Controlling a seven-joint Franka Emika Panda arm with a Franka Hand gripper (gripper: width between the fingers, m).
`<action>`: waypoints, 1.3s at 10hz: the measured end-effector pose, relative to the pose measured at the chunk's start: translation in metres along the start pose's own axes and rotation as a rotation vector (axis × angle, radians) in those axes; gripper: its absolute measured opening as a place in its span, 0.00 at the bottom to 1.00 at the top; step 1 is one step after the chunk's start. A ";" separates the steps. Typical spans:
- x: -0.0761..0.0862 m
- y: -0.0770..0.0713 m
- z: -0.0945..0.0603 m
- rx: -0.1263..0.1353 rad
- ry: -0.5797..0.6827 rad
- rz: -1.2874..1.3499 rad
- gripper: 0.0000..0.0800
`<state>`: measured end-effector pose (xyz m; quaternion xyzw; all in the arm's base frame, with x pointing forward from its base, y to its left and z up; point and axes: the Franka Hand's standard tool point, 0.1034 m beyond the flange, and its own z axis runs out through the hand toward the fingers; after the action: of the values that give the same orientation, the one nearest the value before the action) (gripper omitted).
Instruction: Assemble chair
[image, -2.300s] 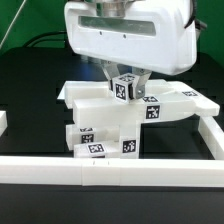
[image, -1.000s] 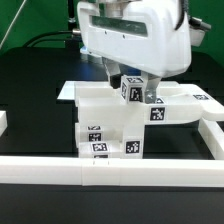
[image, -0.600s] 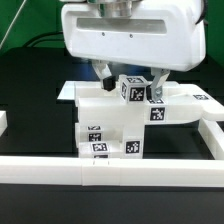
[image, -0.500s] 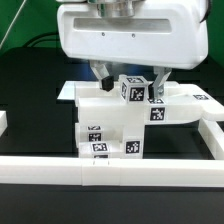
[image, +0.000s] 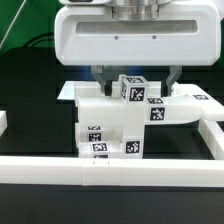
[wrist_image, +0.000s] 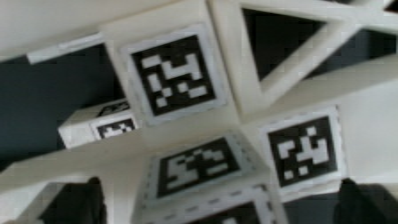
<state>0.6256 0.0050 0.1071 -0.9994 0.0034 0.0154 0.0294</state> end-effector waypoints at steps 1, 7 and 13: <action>0.000 0.002 0.000 -0.001 0.002 -0.071 0.81; -0.001 0.004 0.002 0.000 0.002 -0.070 0.33; -0.001 0.002 0.002 0.004 0.002 0.292 0.33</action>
Offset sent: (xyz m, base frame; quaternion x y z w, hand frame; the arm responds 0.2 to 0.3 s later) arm -0.0028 0.0000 -0.0014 0.0041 0.0090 0.0115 0.9999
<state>0.6245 0.0030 0.1054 -0.9883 0.1486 0.0186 0.0287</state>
